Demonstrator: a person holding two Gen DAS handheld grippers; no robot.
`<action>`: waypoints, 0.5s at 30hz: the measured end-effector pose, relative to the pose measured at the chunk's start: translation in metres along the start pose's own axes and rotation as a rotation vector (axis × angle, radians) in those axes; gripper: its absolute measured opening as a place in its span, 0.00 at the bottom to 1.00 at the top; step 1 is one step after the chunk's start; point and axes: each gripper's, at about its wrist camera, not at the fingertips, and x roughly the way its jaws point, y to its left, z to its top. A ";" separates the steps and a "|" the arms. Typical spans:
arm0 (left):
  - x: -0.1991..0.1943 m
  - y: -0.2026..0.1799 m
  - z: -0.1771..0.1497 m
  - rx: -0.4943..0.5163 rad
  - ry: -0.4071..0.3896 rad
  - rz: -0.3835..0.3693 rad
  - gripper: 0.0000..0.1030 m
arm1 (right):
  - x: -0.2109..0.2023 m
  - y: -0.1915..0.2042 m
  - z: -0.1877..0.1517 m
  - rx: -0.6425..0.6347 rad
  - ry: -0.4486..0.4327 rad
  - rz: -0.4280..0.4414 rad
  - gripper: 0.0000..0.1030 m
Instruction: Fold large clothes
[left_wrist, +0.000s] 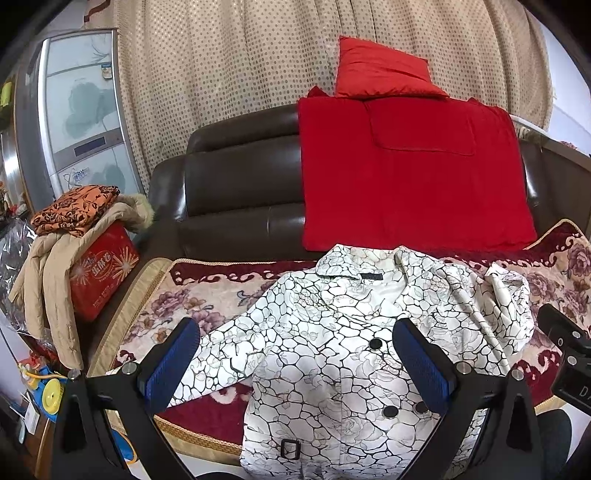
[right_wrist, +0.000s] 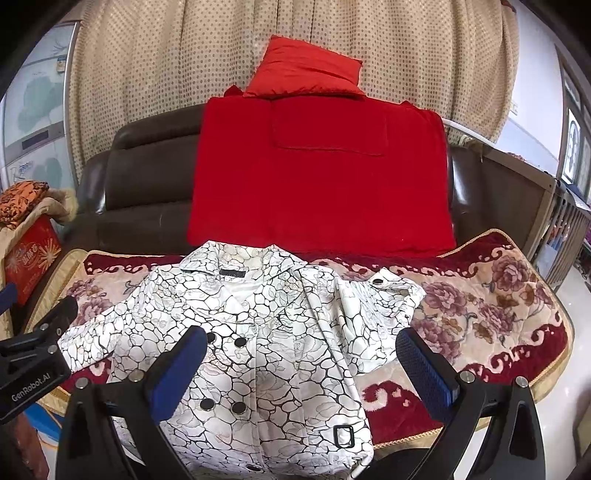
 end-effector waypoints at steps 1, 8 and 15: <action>0.002 -0.001 0.000 0.001 0.001 0.000 1.00 | 0.002 0.000 0.000 0.001 0.002 -0.001 1.00; 0.019 -0.009 0.002 0.020 0.021 -0.009 1.00 | 0.017 -0.003 0.003 0.008 0.017 -0.004 1.00; 0.077 -0.023 -0.010 0.034 0.119 -0.042 1.00 | 0.045 -0.013 0.006 0.023 0.045 -0.027 1.00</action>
